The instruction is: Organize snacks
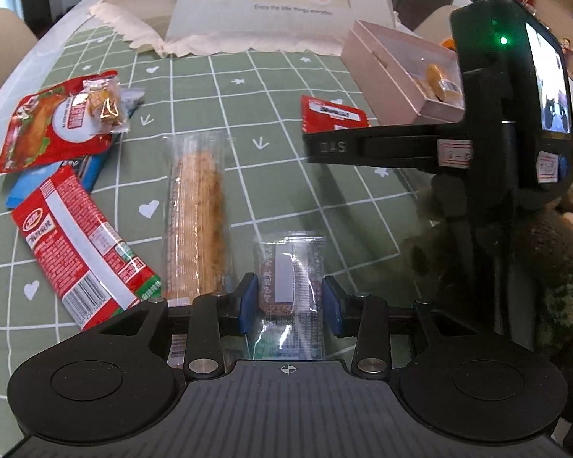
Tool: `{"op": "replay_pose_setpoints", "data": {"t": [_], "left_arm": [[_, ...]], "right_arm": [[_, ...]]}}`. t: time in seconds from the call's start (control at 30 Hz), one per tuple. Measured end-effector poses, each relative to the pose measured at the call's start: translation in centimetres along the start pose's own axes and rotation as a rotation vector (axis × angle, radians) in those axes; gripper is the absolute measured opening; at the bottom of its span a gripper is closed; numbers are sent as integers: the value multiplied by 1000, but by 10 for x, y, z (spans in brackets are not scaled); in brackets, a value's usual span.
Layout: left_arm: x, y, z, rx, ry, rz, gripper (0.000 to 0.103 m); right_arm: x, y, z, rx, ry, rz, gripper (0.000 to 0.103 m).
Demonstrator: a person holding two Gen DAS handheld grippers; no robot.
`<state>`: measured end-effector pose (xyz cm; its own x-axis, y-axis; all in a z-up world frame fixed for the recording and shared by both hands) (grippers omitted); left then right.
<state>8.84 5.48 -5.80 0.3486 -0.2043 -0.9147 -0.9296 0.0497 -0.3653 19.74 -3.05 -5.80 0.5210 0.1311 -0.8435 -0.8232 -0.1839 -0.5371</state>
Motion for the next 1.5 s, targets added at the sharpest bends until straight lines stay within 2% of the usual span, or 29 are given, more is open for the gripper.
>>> {"op": "replay_pose_setpoints", "data": {"t": [0.1, 0.13, 0.2, 0.27, 0.33, 0.4, 0.43, 0.57, 0.63, 0.67, 0.7, 0.8, 0.93, 1.03, 1.13, 1.2, 1.3, 1.4, 1.5], "left_arm": [[-1, 0, 1, -9, 12, -1, 42], [-1, 0, 1, -11, 17, -1, 42], [-1, -1, 1, -20, 31, -4, 42], [-2, -2, 2, -30, 41, -10, 42], [-2, -2, 2, -24, 38, -17, 42], [-3, -2, 1, -6, 27, -27, 42], [-3, -1, -1, 1, 21, -34, 42], [-3, 2, -7, 45, -8, -61, 42], [-4, 4, -8, 59, -14, -66, 42], [-5, 4, -8, 57, -10, -66, 42], [-6, 5, -8, 49, -2, -64, 42], [-8, 5, -4, 21, 32, -65, 43], [-7, 2, -1, 8, 37, -54, 43], [-7, 1, 0, 6, 35, -50, 43], [-6, -1, -2, 6, 26, -36, 43], [-5, -3, -4, 3, 15, -28, 43], [-2, -7, -9, 3, -4, -26, 43], [0, -7, -13, 8, -32, -19, 43], [2, -6, -19, 17, -34, -10, 44]], "right_arm": [[-9, 6, -5, -34, -51, 34, 19], [-12, 10, -7, -40, -57, 47, 18], [-24, 15, -5, -60, -121, 56, 18], [-43, 7, 5, -115, -164, 25, 19], [-50, -10, 13, -157, -150, -6, 27], [-43, -30, 23, -173, -169, 4, 49], [-36, -40, 28, -179, -170, 8, 51], [13, -72, 37, -177, -106, 33, 50], [38, -81, 35, -153, -83, 59, 44], [49, -82, 31, -135, -69, 84, 36], [51, -80, 28, -118, -77, 90, 35], [36, -61, 28, -103, -174, 111, 34], [0, 0, 13, -100, -274, 124, 34], [-27, 40, -6, -109, -301, 128, 34], [-50, 74, -26, -179, -274, 95, 35], [-58, 89, -40, -221, -210, 67, 51], [-65, 104, -59, -246, -132, 15, 60], [-76, 108, -74, -232, -63, -19, 60], [-102, 110, -83, -185, -80, -80, 60]]}}
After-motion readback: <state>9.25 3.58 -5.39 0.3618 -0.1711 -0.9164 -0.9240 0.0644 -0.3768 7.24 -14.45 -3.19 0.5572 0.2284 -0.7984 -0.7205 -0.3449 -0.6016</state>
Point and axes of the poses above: each gripper's, at about its wrist camera, not at the fingertips, and x roughly the way its jaws point, z to its left, y to its underside, the point moved 10 cm from there along x, roughly the way its jaws point, and after that the axes turned 11 degrees about z, right-handed, at the moved point
